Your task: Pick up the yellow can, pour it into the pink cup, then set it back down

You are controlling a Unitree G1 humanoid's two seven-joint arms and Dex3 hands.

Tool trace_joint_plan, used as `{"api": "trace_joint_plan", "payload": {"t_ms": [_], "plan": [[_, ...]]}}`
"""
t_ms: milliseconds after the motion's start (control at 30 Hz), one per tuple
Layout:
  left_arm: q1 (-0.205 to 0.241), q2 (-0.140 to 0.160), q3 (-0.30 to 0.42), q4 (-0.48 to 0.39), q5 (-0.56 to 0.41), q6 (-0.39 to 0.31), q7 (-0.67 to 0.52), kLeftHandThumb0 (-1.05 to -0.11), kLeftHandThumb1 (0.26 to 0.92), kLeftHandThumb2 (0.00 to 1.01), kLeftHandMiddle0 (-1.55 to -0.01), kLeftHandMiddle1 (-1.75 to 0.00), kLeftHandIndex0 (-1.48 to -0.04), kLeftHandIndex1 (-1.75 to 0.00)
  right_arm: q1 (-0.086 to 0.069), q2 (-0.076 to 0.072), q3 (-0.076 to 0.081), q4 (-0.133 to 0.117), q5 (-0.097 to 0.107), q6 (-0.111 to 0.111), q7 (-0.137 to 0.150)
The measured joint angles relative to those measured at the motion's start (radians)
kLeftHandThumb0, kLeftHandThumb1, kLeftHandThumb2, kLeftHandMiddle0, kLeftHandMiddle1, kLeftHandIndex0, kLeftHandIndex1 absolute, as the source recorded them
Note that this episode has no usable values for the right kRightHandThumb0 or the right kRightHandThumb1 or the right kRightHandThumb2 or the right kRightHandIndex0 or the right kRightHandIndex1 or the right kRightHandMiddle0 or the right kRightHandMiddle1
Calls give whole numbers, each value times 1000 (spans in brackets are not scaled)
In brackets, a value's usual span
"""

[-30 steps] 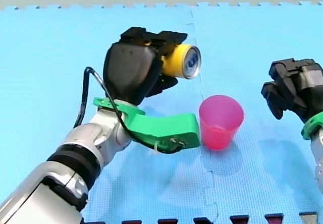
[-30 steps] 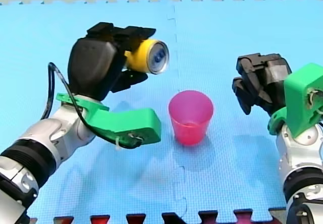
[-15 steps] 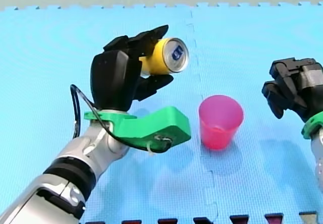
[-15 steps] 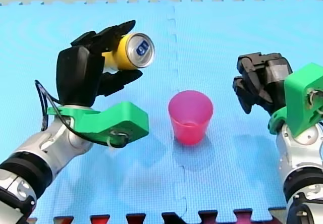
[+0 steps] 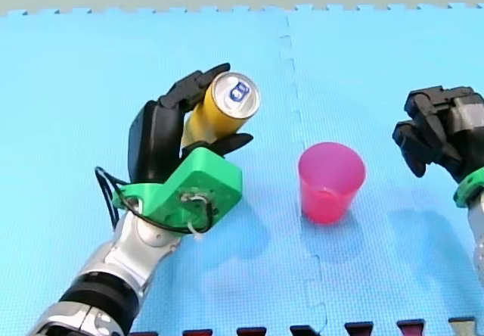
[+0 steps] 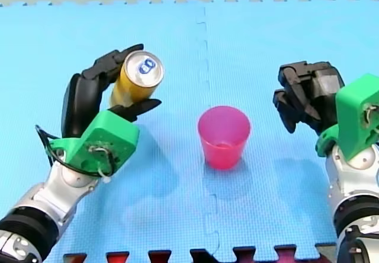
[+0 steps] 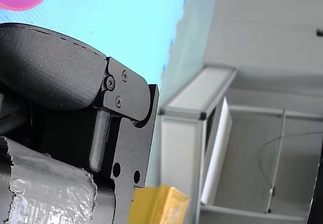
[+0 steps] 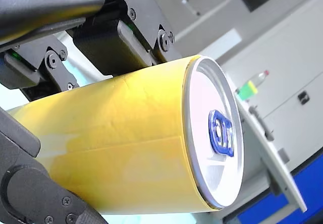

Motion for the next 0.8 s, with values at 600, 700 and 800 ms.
{"api": "trace_joint_plan", "payload": {"t_ms": [600,700,800], "plan": [[70,-58,186,-42,-244,-36,-352,-374,845,0,-1260,-118,-1175,-5,0,-3,0,1,0,2,2],[82,-60,199,-58,-254,-21,-372,-373,843,0,-1272,-107,-1178,-6,0,-3,2,2,-1,3,-1],[99,-64,210,-77,-263,6,-388,-373,841,0,-1279,-95,-1181,-5,0,-4,4,2,-4,3,-4]]}}
